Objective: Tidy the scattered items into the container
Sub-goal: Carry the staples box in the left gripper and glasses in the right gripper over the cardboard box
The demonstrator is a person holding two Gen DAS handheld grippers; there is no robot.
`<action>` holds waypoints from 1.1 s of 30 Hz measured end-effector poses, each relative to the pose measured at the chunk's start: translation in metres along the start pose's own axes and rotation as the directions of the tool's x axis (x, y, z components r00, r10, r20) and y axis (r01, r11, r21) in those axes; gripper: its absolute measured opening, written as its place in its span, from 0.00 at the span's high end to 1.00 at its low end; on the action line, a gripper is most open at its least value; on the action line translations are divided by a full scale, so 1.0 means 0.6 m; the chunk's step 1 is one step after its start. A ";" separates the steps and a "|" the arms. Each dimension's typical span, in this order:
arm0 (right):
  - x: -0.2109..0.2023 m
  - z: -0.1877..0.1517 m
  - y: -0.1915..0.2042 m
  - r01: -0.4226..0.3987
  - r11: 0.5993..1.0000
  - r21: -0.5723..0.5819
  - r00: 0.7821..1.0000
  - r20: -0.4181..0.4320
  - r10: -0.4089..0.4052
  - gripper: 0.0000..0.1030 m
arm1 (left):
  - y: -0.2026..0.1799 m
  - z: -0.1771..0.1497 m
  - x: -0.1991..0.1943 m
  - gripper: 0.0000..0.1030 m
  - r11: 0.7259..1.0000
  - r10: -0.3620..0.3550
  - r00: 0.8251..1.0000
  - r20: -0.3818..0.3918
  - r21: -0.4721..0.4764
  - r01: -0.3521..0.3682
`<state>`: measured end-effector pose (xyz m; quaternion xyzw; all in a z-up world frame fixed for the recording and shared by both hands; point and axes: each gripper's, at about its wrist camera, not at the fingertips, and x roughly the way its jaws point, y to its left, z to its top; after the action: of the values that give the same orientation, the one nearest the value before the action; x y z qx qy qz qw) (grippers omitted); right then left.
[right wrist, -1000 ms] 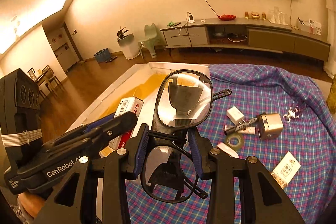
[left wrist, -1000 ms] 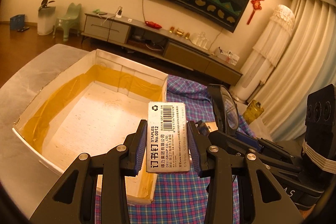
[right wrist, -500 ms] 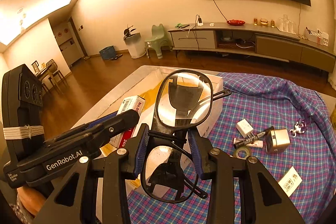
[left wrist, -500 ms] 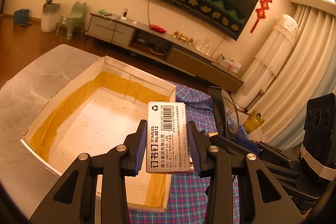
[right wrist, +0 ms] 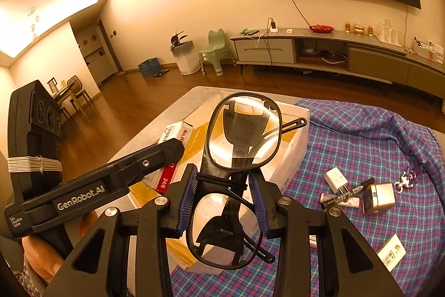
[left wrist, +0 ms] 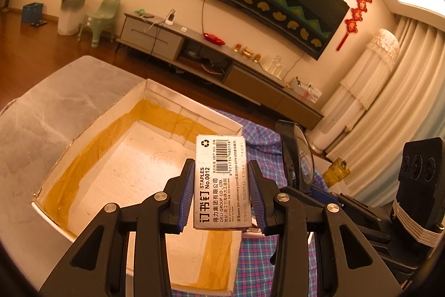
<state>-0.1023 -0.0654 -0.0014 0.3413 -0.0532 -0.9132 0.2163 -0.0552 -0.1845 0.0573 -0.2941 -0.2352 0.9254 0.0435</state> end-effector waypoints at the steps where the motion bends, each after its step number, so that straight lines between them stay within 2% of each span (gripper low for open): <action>1: 0.001 0.003 0.001 -0.001 1.000 -0.003 1.000 0.000 0.001 0.61 | 0.002 0.003 0.003 0.62 1.000 0.004 1.000 0.000 -0.002 -0.004; 24: 0.055 0.045 0.002 -0.014 0.998 0.053 0.998 -0.057 0.017 0.61 | 0.050 0.048 0.074 0.62 0.990 0.050 0.998 -0.039 -0.127 -0.055; 29: 0.062 0.052 -0.005 -0.033 0.999 0.033 0.998 -0.056 0.034 0.62 | 0.034 0.053 0.088 0.62 0.993 0.076 0.997 -0.030 -0.085 -0.078; 33: 0.070 0.056 -0.020 -0.058 0.998 0.025 0.996 -0.063 0.059 0.62 | 0.044 0.055 0.104 0.62 0.991 0.101 0.994 -0.041 -0.086 -0.104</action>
<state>-0.1564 -0.0744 -0.0040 0.3711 -0.0667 -0.8944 0.2407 -0.1235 -0.2077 0.0363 -0.3241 -0.2595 0.9097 -0.0126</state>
